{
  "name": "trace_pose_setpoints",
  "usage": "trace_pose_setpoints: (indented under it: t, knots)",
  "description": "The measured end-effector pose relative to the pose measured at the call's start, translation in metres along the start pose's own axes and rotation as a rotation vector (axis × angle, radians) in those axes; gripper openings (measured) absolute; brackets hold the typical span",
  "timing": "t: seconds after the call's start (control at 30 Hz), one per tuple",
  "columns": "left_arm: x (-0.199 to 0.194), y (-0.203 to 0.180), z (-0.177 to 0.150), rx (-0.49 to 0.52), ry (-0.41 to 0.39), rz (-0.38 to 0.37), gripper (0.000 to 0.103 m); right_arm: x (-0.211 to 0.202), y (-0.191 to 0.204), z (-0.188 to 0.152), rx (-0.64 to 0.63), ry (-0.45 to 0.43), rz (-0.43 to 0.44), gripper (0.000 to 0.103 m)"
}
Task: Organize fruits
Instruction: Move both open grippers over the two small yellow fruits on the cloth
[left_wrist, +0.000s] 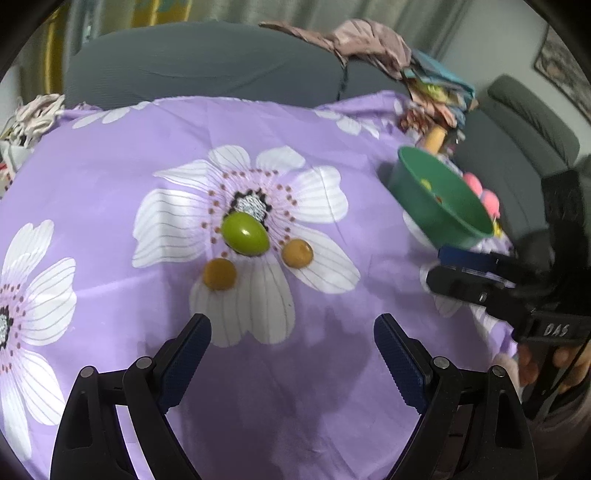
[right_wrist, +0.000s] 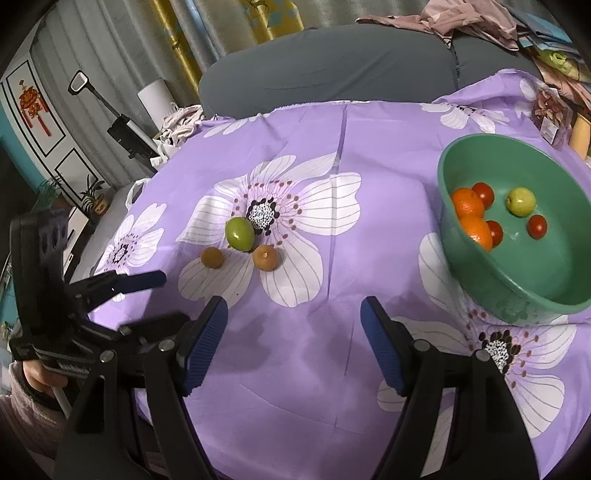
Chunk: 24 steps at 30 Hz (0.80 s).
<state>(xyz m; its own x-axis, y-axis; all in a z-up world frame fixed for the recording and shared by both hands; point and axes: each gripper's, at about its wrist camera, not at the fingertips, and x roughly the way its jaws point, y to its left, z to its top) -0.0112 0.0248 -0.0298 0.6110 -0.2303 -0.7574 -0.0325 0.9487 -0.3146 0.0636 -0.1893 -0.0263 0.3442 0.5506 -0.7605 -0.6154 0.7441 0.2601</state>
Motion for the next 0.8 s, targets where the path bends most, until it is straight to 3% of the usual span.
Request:
trace_pose_setpoints:
  t: [0.8]
  knots:
    - [0.018,0.019,0.007,-0.037,0.039,-0.035,0.090,0.035,0.003,0.002,-0.017,0.080,-0.019,0.075]
